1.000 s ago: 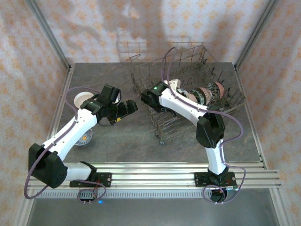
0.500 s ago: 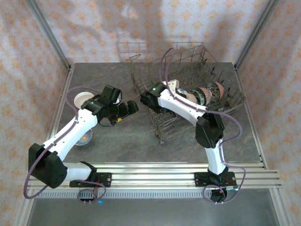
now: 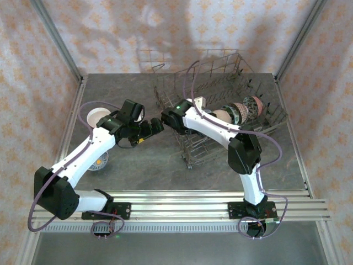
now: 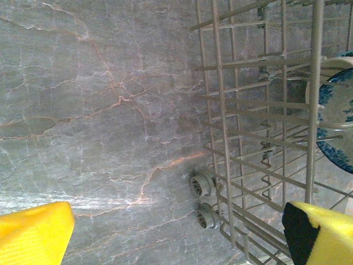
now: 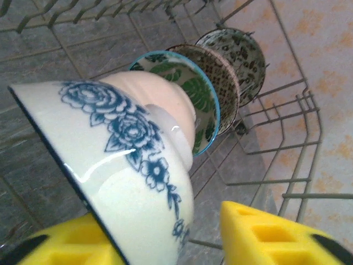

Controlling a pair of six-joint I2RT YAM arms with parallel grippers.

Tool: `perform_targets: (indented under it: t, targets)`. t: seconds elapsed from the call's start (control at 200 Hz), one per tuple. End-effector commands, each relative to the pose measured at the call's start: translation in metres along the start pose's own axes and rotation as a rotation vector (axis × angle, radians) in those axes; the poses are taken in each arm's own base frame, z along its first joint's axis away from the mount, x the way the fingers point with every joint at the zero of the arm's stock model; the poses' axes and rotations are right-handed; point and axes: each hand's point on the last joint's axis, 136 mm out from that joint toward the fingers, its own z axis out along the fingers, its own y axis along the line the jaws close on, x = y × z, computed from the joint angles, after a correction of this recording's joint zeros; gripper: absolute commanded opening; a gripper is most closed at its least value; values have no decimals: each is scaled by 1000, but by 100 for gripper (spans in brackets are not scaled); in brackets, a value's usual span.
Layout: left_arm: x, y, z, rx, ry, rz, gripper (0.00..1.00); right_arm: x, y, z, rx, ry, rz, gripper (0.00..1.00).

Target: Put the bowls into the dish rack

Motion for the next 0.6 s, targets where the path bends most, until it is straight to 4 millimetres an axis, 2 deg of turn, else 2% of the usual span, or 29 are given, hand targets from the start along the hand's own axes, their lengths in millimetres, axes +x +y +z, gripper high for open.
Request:
perform_targets:
  t: [0.0, 0.085, 0.19, 0.385, 0.486, 0.596]
  targets:
    - [-3, -8, -5, 3, -7, 20, 98, -5, -2, -7, -67, -30, 36, 51]
    - [-3, -11, -7, 4, -9, 29, 98, -9, -3, -9, -76, -44, 30, 53]
    - [-4, -16, -10, 6, -13, 40, 98, -12, -3, -11, -104, -58, 21, 61]
    - [-4, -28, -17, 10, -29, 58, 98, -12, 9, -16, -196, -50, 8, 74]
    - [-5, -36, -21, 15, -41, 73, 98, -17, 4, -20, -205, -67, 15, 80]
    - [-6, -45, -27, 8, -56, 93, 98, -23, -6, -27, -234, -95, 32, 82]
